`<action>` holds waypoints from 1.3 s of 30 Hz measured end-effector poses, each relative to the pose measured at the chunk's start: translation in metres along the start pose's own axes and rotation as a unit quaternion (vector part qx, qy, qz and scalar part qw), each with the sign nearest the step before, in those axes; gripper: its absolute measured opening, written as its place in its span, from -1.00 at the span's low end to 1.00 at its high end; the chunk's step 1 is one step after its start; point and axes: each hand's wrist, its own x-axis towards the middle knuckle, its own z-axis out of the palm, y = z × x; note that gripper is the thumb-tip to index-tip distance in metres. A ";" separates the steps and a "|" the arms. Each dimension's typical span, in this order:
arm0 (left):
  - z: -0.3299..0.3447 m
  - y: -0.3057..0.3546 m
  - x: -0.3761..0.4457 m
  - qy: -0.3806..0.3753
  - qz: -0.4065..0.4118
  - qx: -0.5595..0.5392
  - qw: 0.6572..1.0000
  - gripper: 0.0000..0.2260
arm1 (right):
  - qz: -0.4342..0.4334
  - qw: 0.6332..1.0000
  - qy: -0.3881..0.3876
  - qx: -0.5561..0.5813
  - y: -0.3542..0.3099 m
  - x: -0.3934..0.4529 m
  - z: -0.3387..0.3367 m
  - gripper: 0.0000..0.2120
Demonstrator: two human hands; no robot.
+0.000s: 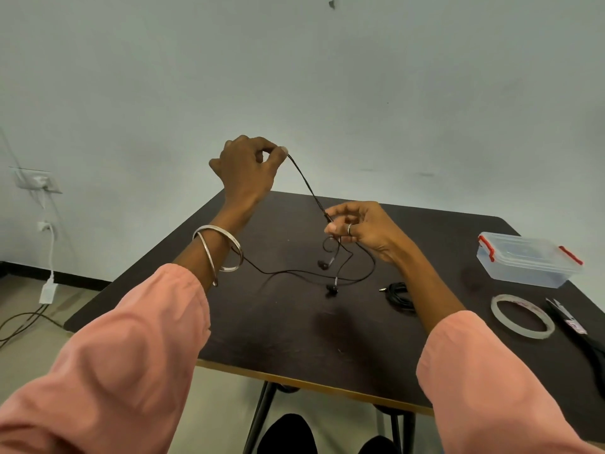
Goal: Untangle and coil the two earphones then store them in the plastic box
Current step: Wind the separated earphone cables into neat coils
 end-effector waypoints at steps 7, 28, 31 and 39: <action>-0.002 -0.005 0.000 0.006 -0.045 -0.025 0.999 -0.78 | -0.007 1.000 0.004 0.026 0.007 -0.005 0.006 -0.84; -0.001 0.005 0.003 0.031 -0.085 -0.098 0.991 -0.81 | 0.053 0.980 -0.022 -0.192 0.033 -0.007 -0.004 -0.81; 0.000 0.006 0.001 0.013 -0.067 -0.076 0.995 -0.81 | 0.087 0.960 -0.115 -0.240 0.018 -0.006 -0.010 -0.34; 0.013 0.013 -0.019 -0.085 -0.001 -0.046 0.995 -0.81 | -0.090 0.992 0.061 -0.071 -0.055 0.008 0.019 -0.41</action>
